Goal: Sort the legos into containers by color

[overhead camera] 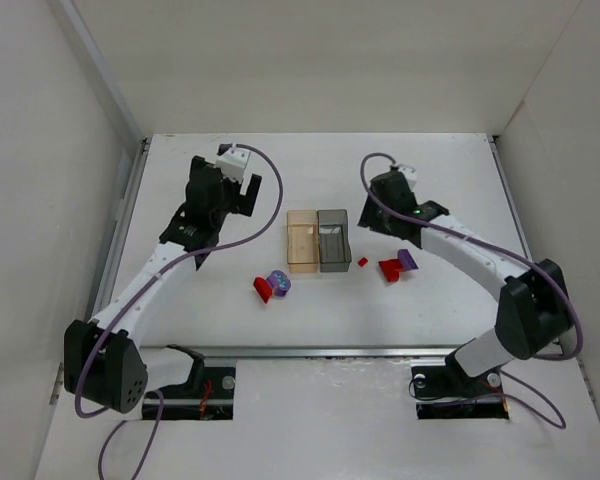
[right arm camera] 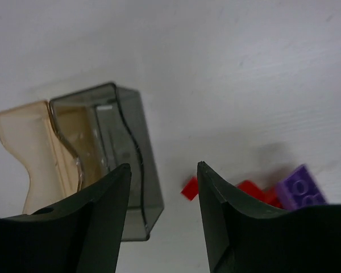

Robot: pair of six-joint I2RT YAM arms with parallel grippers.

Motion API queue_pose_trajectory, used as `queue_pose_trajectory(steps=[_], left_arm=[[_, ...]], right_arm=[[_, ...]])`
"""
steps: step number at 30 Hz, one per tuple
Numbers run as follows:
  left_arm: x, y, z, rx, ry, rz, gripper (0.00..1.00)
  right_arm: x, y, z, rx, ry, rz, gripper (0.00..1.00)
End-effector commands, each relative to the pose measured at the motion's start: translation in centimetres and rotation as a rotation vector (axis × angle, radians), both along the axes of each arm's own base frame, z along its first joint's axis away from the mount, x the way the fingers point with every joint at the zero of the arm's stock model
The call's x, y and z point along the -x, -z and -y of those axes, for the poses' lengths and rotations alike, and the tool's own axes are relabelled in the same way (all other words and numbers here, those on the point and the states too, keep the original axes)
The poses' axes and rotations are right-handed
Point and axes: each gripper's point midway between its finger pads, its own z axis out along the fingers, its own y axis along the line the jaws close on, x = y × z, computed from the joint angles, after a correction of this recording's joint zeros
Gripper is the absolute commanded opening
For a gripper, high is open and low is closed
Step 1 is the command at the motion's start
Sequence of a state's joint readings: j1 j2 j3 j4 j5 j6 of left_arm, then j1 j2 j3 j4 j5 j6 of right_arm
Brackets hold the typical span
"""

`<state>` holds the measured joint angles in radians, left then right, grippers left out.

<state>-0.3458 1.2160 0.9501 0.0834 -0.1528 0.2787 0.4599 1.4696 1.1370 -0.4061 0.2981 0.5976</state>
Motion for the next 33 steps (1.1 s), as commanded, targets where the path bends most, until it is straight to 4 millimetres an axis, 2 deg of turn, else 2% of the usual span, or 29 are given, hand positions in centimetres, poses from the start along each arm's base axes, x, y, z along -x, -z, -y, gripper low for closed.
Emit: queue_pose_trajectory(steps=[1,3,4,6,7,9,10,12,18,22,25,29,33], left_arm=[[0.3,-2.8,-0.4,0.062,-0.080,0.052,1.00],[0.4,-2.6,-0.5,0.054,-0.098,0.056,1.00],[0.6,-2.3,-0.8,0.049,-0.109,0.053,1.00],[0.9,-2.0,-0.1,0.045,-0.098,0.052,1.00],[1.1,-2.4,-0.1,0.045,-0.106,0.063,1.00],[1.7,-1.5,0.4,0.032,-0.099,0.051,1.00],[1.9,-1.9,0.2,0.031,-0.113,0.063,1.00],[2.5,-1.3,0.7,0.013,-0.103,0.061,1.00],[3.4,-0.8,1.3,-0.013,-0.107,0.068,1.00],[3.9,-1.1,1.7,-0.025,-0.109,0.084,1.00],[4.2,-1.0,1.7,-0.027,-0.108,0.085,1.00],[4.3,-0.8,1.9,-0.029,-0.108,0.087,1.00],[4.6,-0.7,1.9,-0.040,-0.105,0.089,1.00]], right_arm=[[1.9,1.7,-2.9,-0.105,0.108,-0.102,0.56],[2.0,3.8,-3.4,-0.094,0.131,-0.160,0.59],[1.9,4.1,-3.9,-0.109,0.125,-0.178,0.59],[2.3,6.1,-4.3,-0.111,0.147,-0.247,0.60],[2.5,6.8,-4.2,-0.109,0.166,-0.270,0.60],[3.4,8.4,-3.8,-0.100,0.205,-0.321,0.60],[3.8,8.9,-3.8,-0.116,0.224,-0.337,0.60],[4.5,10.2,-4.0,-0.157,0.228,-0.372,0.60],[4.6,10.7,-4.2,-0.207,0.286,-0.377,0.56],[5.1,11.3,-3.1,-0.158,0.335,-0.404,0.56],[5.9,11.5,-3.3,-0.143,0.340,-0.419,0.56],[6.6,12.8,-2.9,-0.123,0.357,-0.450,0.56],[6.1,13.6,-2.8,-0.120,0.354,-0.446,0.53]])
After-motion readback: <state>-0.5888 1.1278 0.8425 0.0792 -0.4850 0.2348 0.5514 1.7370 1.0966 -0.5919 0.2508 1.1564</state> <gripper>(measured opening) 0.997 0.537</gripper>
